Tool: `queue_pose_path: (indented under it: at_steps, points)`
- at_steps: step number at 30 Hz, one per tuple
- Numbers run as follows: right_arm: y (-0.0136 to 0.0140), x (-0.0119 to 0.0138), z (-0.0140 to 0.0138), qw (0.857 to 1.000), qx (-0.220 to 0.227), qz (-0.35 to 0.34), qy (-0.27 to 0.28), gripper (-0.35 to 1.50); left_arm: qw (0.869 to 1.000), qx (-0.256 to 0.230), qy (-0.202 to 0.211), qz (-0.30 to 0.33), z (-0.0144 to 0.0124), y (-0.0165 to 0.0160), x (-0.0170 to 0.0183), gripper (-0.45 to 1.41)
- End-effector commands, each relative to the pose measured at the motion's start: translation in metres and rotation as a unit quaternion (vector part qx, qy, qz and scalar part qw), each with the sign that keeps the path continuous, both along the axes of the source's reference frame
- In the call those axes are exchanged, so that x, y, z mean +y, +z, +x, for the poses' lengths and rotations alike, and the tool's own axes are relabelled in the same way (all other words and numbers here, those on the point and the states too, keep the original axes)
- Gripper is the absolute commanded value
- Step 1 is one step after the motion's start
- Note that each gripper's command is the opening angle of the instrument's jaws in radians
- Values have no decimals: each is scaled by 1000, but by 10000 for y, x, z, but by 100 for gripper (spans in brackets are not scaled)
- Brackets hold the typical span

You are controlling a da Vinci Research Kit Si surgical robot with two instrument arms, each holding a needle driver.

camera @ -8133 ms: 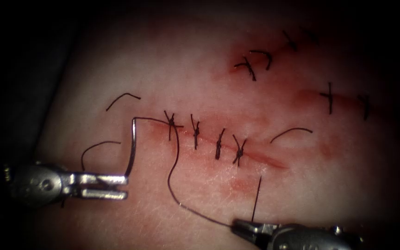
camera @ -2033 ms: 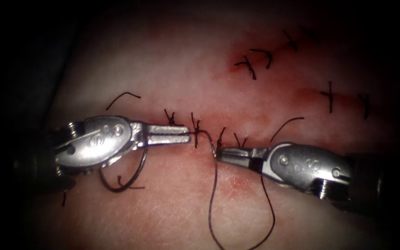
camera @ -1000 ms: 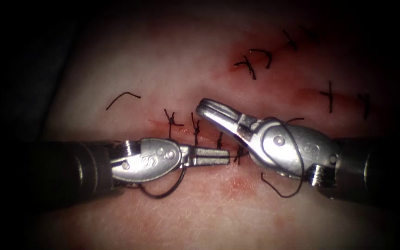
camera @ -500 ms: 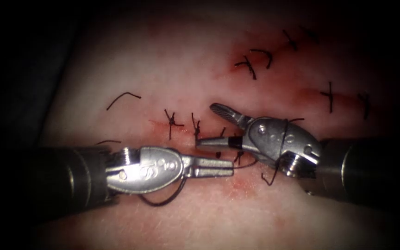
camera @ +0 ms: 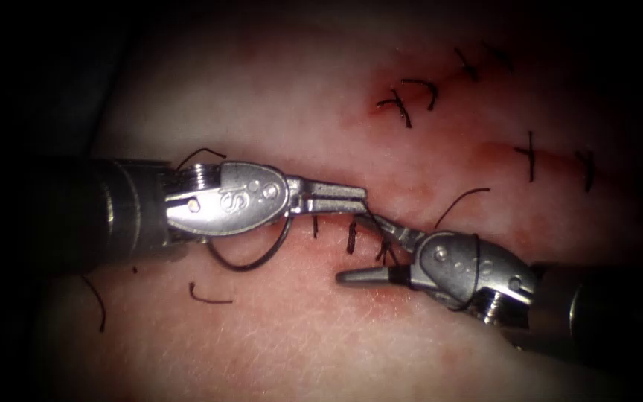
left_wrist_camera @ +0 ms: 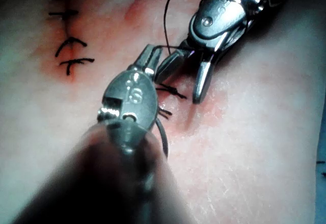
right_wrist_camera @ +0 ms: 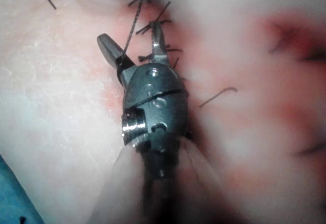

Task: Wound Closure
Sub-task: Wrap the suture two times counter-clockwise around the right gripper.

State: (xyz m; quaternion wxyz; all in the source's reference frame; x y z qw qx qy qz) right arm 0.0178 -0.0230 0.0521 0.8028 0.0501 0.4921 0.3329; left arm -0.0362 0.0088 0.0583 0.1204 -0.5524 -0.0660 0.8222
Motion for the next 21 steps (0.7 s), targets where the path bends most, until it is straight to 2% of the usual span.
queue_pose_path:
  at_steps: [1,6,11,15,19,21]
  points:
    - [9,-3,-5,1000,11,-9,13,133,1000,2,0,1,-4,7,0,-45]
    - [8,-8,-25,999,25,-18,17,133,1000,7,3,3,10,8,2,-45]
    - [8,-7,-32,998,36,-27,31,116,1000,11,2,1,15,-4,-9,-45]
    - [6,3,-30,995,58,-45,72,120,1000,17,1,-14,10,-3,-35,-45]
    - [3,13,-30,991,71,-55,99,109,1000,15,3,-7,11,7,-56,-45]
    - [1,21,-30,986,78,-65,129,101,1000,14,3,0,15,16,-81,-45]
